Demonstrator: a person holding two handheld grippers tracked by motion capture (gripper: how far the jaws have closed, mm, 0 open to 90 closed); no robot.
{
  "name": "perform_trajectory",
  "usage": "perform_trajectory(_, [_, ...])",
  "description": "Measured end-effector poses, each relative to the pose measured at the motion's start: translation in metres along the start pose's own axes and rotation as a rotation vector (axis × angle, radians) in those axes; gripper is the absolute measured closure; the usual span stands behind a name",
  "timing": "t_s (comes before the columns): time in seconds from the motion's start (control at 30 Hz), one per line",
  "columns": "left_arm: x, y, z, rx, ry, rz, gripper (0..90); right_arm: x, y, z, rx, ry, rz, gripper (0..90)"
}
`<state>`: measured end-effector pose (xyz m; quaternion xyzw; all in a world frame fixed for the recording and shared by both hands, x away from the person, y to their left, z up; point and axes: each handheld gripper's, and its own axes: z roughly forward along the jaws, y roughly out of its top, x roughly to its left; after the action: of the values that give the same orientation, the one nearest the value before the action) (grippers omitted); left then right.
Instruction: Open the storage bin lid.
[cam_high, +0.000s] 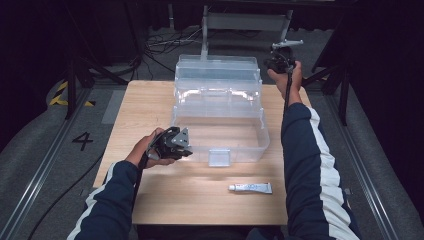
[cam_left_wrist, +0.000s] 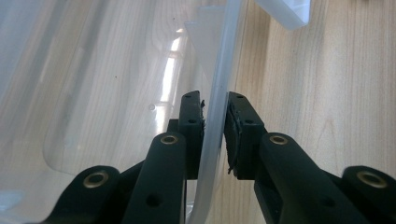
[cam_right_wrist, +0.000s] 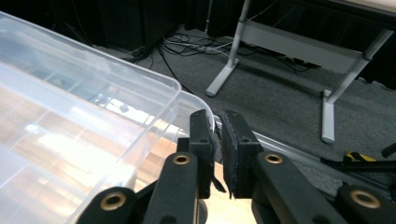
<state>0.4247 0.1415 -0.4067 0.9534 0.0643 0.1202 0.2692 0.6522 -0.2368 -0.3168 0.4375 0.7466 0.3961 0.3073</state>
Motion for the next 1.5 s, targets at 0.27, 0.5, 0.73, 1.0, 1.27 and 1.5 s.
perform_trajectory(0.27, [0.000, -0.003, -0.001, -0.027, 0.009, -0.024, 76.4, 0.006, -0.008, -0.027, -0.014, 0.039, -0.033, 78.4])
perform_trajectory(0.5, [0.001, -0.004, -0.003, -0.040, 0.001, -0.034, 76.5, 0.012, -0.023, -0.058, -0.045, 0.079, -0.048, 73.8])
perform_trajectory(0.73, [0.000, -0.005, -0.003, -0.053, 0.008, -0.048, 76.2, 0.014, -0.038, -0.085, -0.060, 0.092, -0.069, 70.4])
perform_trajectory(1.0, [0.000, -0.009, -0.007, -0.066, 0.019, -0.065, 74.6, 0.016, -0.060, -0.114, -0.070, 0.132, -0.089, 65.9])
perform_trajectory(1.27, [-0.003, -0.008, -0.011, -0.080, 0.030, -0.077, 73.2, 0.026, -0.091, -0.145, -0.069, 0.175, -0.123, 61.6])
perform_trajectory(1.5, [-0.006, -0.006, -0.015, -0.093, 0.052, -0.075, 70.9, 0.033, -0.116, -0.161, -0.058, 0.212, -0.131, 60.4])
